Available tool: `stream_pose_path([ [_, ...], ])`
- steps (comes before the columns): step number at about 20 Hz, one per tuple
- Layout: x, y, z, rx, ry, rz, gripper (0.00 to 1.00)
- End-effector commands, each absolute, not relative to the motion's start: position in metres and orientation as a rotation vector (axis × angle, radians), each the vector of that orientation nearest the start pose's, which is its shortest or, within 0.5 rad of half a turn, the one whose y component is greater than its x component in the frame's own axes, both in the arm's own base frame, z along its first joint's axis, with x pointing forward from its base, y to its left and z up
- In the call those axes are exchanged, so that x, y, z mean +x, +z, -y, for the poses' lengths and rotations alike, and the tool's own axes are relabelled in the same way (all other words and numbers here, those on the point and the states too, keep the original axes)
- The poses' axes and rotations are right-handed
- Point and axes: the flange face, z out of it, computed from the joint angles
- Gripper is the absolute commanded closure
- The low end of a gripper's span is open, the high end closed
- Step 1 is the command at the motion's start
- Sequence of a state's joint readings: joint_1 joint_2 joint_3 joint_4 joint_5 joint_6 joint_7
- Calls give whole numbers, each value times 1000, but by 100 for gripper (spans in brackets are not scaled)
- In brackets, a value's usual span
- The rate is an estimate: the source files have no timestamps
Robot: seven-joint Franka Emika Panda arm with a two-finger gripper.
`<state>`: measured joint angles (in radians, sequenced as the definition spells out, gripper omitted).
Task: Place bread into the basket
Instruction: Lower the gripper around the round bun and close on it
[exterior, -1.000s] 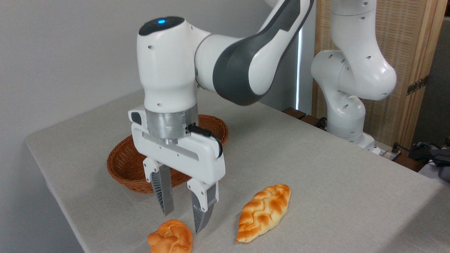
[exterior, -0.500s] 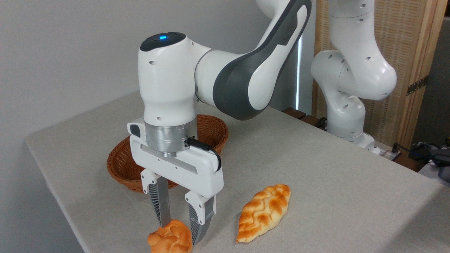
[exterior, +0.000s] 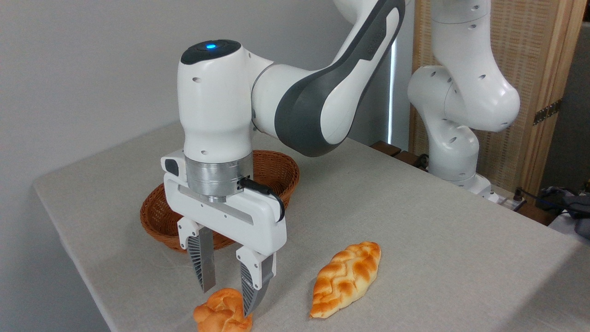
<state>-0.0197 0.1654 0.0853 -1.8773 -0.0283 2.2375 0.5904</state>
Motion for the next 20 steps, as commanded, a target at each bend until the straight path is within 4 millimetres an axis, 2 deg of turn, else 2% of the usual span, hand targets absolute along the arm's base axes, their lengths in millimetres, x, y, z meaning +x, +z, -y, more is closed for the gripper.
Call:
stream_pose_path([
  [1, 622, 440, -33, -2974, -343, -763, 0],
  [9, 627, 415, -32, -2965, -284, -792, 1],
  [10, 628, 415, -31, -2962, -296, -795, 15],
  [11, 629, 417, -32, -2956, -323, -790, 45],
  [12, 630, 418, -32, -2959, -340, -784, 61],
  [14, 630, 417, -32, -2957, -334, -786, 65],
  [20, 630, 416, -34, -2951, -326, -790, 65],
])
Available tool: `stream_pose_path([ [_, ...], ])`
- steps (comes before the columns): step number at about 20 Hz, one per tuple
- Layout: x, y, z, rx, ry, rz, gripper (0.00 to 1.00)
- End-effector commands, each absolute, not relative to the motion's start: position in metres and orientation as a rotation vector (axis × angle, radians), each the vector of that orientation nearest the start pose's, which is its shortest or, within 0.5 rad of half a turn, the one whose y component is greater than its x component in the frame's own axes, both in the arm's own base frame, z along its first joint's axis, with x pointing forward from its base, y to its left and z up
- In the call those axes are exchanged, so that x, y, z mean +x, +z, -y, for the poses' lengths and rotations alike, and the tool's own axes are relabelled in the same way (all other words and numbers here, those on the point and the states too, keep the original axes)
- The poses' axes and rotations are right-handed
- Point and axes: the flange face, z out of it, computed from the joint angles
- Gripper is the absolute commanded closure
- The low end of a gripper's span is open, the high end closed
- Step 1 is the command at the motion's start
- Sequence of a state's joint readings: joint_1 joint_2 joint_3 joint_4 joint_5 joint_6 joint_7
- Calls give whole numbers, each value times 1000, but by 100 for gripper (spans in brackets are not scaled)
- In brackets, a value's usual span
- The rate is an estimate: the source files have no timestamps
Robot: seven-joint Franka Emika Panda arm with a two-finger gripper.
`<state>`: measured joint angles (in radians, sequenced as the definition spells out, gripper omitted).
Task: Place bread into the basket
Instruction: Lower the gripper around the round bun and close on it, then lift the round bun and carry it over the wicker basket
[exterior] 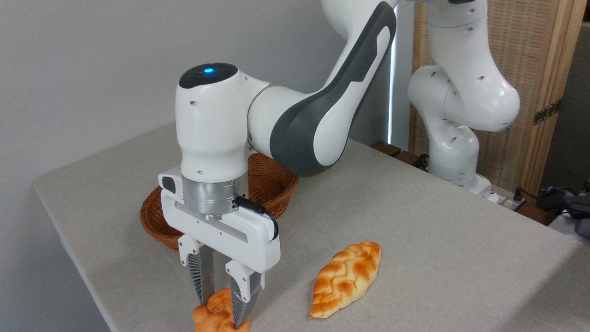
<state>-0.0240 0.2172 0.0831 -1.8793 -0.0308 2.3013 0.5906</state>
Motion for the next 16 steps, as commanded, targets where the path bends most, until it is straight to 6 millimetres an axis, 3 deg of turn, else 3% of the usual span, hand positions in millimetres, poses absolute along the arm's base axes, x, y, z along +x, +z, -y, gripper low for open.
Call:
stream_pose_path([
  [1, 630, 416, -34, -2951, -326, -790, 65],
  [8, 623, 425, -30, -3001, -271, -767, 66],
  [16, 588, 504, 13, -3150, -273, -783, 66],
])
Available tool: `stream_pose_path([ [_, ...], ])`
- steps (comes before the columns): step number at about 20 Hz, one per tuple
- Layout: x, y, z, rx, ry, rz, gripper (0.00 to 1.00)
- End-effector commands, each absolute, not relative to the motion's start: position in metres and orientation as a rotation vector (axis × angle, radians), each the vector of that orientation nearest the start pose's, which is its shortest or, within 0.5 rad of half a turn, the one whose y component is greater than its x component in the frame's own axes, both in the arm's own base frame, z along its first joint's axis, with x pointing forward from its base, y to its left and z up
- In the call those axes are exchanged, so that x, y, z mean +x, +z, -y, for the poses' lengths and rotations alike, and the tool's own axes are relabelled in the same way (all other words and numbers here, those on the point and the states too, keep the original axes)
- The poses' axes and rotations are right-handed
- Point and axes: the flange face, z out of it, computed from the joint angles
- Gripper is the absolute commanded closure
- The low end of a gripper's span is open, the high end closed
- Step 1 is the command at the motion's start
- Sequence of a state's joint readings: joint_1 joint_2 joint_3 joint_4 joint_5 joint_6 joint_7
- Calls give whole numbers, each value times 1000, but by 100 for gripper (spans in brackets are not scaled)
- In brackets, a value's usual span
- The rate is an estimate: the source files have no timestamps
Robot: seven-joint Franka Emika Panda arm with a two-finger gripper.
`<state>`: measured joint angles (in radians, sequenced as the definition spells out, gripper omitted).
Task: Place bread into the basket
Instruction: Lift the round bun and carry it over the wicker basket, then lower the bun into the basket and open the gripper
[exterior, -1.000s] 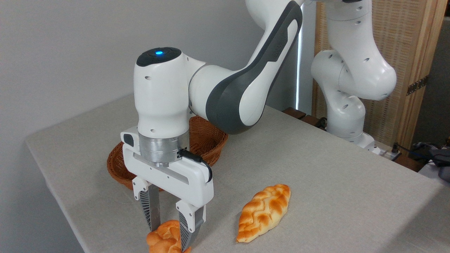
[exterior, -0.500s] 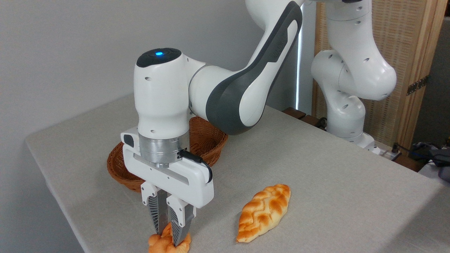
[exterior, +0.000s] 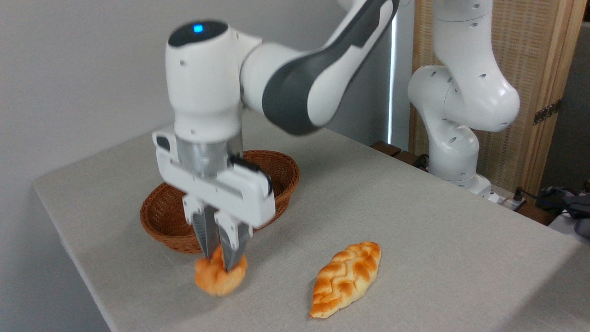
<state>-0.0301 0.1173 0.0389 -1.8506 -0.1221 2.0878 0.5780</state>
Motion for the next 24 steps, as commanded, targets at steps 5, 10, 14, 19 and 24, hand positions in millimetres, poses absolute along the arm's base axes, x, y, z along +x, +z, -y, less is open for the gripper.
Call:
stream_pose_path([
  [5, 572, 525, 75, -3177, -265, -828, 66],
  [10, 564, 512, 142, -3194, -207, -812, 60],
  [14, 559, 510, 168, -3130, -214, -891, 41],
  [19, 563, 495, 184, -3057, -220, -958, 7],
  [24, 563, 493, 188, -3050, -213, -981, 0],
])
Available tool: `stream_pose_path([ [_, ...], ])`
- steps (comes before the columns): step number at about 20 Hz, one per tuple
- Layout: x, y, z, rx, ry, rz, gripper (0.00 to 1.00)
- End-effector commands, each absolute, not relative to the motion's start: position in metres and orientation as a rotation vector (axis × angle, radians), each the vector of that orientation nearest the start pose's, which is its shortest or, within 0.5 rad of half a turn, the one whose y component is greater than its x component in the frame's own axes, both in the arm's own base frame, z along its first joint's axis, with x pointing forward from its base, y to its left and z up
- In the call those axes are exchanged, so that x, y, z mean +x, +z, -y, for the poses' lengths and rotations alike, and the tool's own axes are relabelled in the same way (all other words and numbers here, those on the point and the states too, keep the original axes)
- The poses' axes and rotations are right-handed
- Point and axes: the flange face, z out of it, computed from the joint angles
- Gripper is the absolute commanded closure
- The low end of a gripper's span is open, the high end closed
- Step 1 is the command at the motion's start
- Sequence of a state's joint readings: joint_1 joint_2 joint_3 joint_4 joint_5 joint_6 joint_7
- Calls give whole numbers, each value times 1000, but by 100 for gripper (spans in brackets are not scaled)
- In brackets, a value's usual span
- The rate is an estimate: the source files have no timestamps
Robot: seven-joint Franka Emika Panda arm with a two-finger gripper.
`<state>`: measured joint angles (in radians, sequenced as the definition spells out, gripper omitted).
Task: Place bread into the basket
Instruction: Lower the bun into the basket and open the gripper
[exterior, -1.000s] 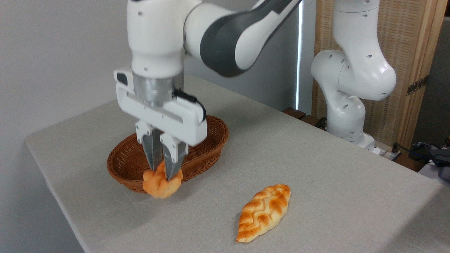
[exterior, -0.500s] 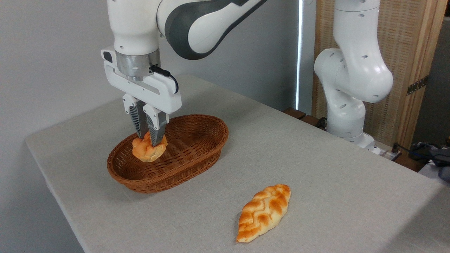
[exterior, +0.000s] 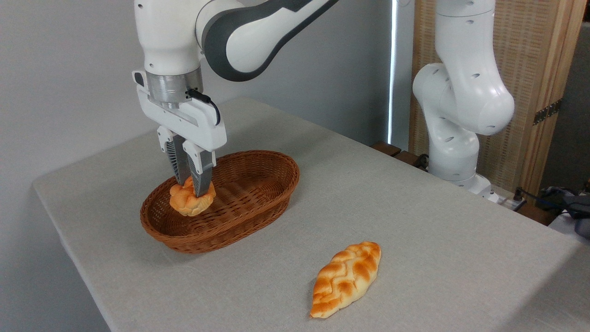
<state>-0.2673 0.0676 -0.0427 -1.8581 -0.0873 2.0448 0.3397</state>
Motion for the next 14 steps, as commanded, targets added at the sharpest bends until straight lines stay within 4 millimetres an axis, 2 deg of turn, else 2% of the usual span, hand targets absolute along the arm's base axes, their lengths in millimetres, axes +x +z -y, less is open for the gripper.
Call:
stream_pose_path([
  [1, 562, 492, 190, -3049, -210, -986, 0],
  [6, 563, 491, 190, -3041, -206, -1009, 0],
  [9, 560, 499, 185, -3017, -199, -1044, 0],
  [11, 560, 519, 176, -2970, -151, -1053, 0],
  [14, 558, 548, 163, -2884, 24, -1195, 0],
])
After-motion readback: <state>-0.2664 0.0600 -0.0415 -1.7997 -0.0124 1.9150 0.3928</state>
